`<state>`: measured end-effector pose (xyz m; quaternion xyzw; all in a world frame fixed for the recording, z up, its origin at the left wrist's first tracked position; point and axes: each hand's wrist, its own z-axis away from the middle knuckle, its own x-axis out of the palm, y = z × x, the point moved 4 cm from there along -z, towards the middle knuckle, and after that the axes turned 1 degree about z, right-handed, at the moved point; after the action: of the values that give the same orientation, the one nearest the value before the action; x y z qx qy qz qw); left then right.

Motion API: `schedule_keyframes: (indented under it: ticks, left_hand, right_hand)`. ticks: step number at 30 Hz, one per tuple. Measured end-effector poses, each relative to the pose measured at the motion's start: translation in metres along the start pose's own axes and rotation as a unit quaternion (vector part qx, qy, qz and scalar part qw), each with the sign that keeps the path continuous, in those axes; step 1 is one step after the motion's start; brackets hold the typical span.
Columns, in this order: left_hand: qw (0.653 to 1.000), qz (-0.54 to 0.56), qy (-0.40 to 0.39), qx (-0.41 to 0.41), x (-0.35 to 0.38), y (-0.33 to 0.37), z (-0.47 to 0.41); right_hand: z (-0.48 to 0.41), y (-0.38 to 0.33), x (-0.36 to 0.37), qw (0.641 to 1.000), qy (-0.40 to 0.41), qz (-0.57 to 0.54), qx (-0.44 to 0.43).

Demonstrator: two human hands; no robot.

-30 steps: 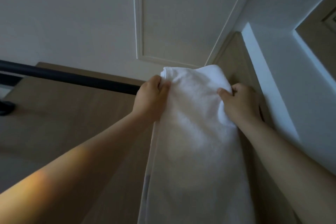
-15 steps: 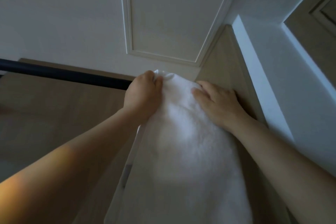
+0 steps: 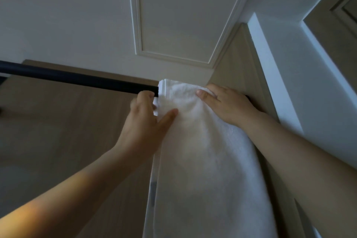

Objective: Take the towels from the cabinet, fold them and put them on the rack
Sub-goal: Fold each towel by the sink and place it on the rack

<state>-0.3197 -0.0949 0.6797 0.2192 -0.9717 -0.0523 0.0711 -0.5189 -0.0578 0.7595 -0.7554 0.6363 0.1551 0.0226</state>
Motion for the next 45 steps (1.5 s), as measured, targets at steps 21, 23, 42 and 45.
schedule_keyframes:
  ticks: [21, 23, 42, 45]
  left_hand:
    - [0.998, 0.043, 0.011, 0.036, 0.005, 0.019, -0.033]
    - [0.998, 0.051, 0.007, 0.04, 0.007, 0.021, -0.041]
    - [0.995, 0.063, 0.071, 0.037, 0.023, 0.032, -0.056]
    - [0.995, 0.064, 0.068, 0.02, 0.02, 0.031, -0.061]
  right_hand:
    - [0.033, -0.006, 0.011, 0.997, 0.046, 0.043, -0.033]
    - [0.021, -0.003, 0.01, 0.998, 0.041, 0.038, -0.031]
    - [0.087, 0.017, -0.009, 0.959, 0.06, -0.2, 0.19]
    - [0.074, 0.021, -0.014, 0.935, 0.111, -0.27, 0.2]
